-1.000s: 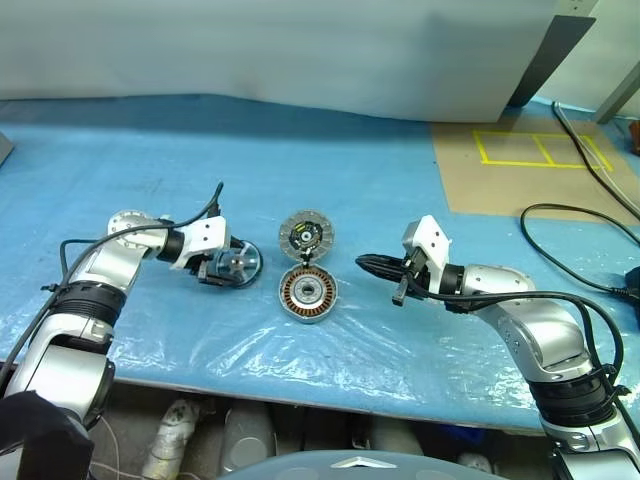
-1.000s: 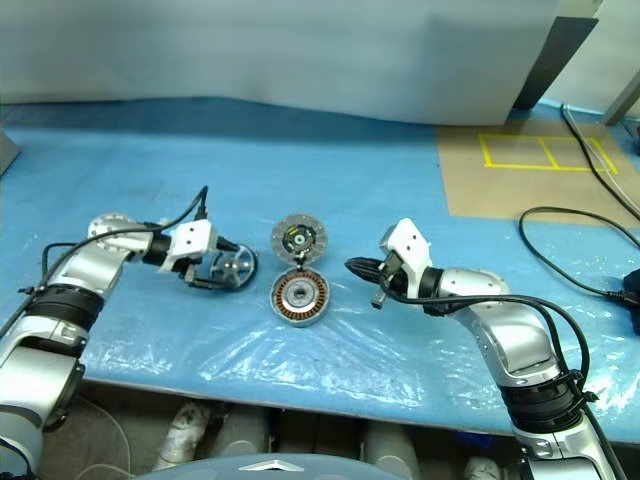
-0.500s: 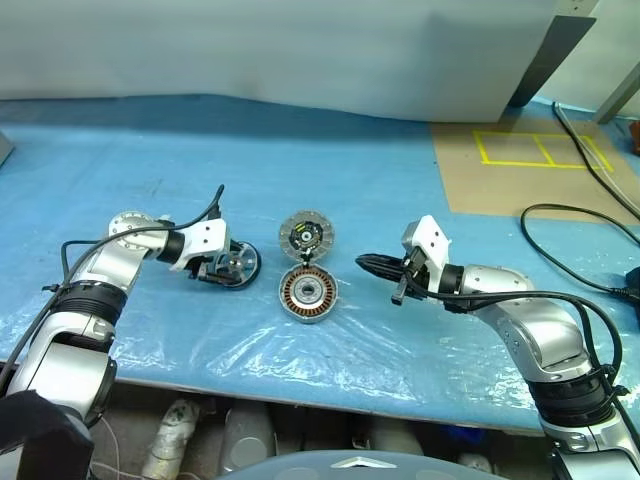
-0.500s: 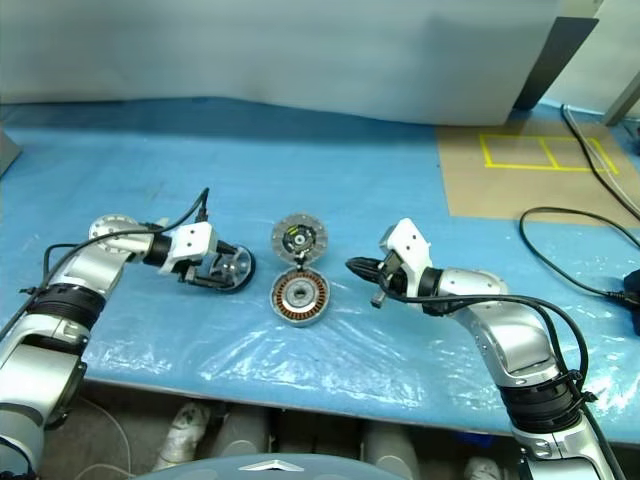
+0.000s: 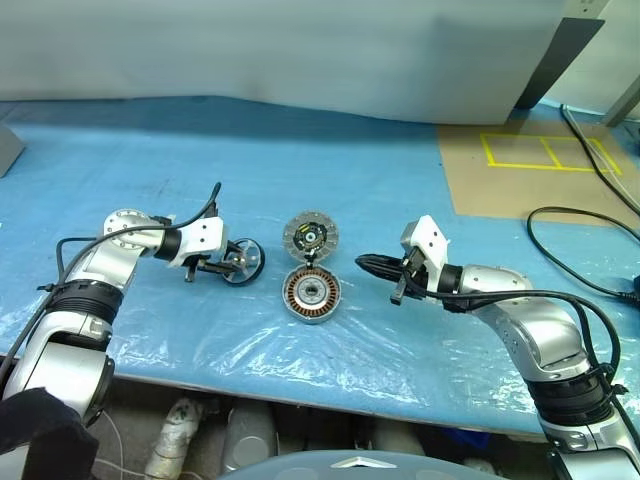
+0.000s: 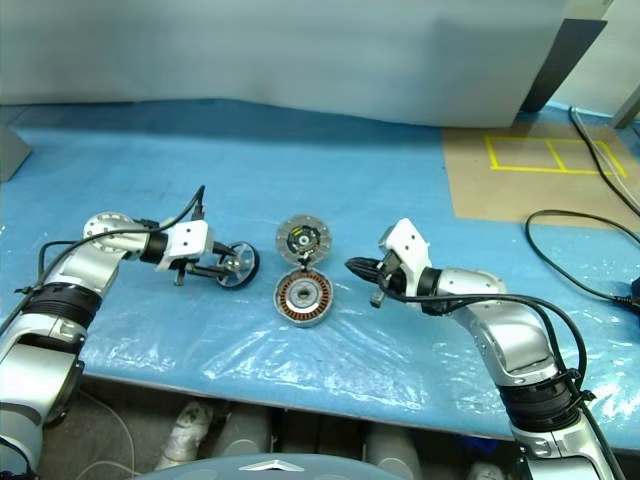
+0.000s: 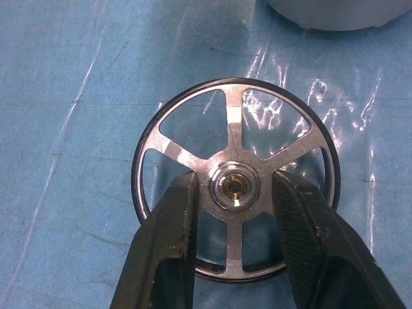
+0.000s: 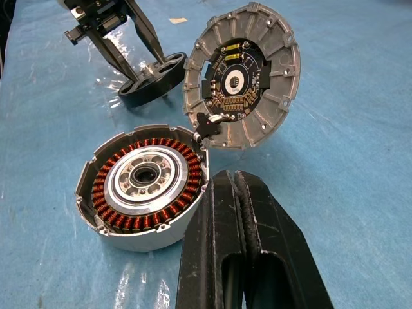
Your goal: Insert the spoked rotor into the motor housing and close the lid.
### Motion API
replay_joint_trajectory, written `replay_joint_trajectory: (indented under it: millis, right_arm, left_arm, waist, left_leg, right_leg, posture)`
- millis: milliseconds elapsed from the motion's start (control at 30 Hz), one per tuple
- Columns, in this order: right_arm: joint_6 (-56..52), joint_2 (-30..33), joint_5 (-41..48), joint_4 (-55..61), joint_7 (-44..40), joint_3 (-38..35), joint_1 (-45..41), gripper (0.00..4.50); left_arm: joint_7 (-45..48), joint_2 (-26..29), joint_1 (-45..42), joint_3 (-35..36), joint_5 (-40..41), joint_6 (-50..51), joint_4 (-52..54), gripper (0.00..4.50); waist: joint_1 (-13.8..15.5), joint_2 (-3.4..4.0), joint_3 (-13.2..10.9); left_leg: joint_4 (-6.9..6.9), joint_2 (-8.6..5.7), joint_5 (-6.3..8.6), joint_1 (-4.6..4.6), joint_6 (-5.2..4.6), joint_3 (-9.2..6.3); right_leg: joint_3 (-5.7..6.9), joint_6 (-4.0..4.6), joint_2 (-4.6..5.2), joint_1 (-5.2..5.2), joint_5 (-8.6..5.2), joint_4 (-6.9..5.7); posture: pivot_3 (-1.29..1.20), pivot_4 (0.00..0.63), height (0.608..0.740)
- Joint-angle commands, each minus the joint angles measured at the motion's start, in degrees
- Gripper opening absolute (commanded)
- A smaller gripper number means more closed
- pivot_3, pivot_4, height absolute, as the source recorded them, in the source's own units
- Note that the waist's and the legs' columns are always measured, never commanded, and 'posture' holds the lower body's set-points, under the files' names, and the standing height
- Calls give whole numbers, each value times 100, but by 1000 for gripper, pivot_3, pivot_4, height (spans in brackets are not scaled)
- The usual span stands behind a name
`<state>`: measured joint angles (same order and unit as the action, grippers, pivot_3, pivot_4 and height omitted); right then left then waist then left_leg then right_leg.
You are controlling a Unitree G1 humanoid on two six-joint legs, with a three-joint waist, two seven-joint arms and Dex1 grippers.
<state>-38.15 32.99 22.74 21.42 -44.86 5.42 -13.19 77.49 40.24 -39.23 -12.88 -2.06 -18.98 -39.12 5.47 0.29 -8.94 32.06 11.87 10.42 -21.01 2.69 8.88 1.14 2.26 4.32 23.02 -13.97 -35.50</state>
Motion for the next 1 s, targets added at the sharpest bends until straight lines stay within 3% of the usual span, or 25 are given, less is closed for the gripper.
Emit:
replay_joint_trajectory:
  millis: [33, 233, 433, 567, 700, 1000]
  right_arm:
    - [-14, 34, 217, 212, -105, -102, -66, 0]
    - [-156, 177, 522, 485, -263, -224, -30, 0]
    - [-121, 274, 512, 327, -263, -224, -89, 0]
    - [-131, 295, 550, 233, -276, -259, -177, 0]
    - [-144, 280, 609, 155, -260, -344, -278, 0]
    - [-180, 354, 588, 280, -176, -419, -128, 0]
  left_arm:
    - [30, -71, 68, -27, 2, -49, -108, 1516]
    - [709, -127, 185, 655, 1529, 1477, 1258, 1516]
    - [909, 235, 700, 880, 2361, 2876, 2915, 1516]
    - [913, 489, 939, 913, 2491, 3136, 3608, 1516]
    - [454, 177, 927, 797, 2581, 3455, 4127, 1516]
    - [-5, -354, 922, 308, 2233, 3639, 3878, 1516]
  waist:
    - [1, 0, 0]
    - [10, -25, -19]
    - [-22, -37, -29]
    - [-16, -36, -30]
    - [8, -33, -32]
    - [-24, -32, -33]
  left_leg:
    - [0, 0, 0, 0, 0, 0]
    - [0, 1, 0, -25, 0, 0]
    - [-11, 3, 3, -46, 7, -1]
    - [-19, 2, 3, -45, 7, 0]
    - [-15, 1, 3, -45, 6, 0]
    - [0, 4, 2, -41, 5, -1]
  right_leg:
    - [0, 0, 0, 0, 0, 0]
    - [2, 0, 1, 20, 0, 1]
    - [8, 1, -6, 46, 0, 2]
    - [10, 1, -6, 45, 0, 5]
    - [10, 1, -5, 41, 0, 6]
    - [7, 1, -7, 34, 0, 4]
  posture:
    - [0, 150, 740]
    - [0, 150, 740]
    - [0, 150, 740]
    - [0, 150, 740]
    - [0, 150, 740]
    - [0, 150, 740]
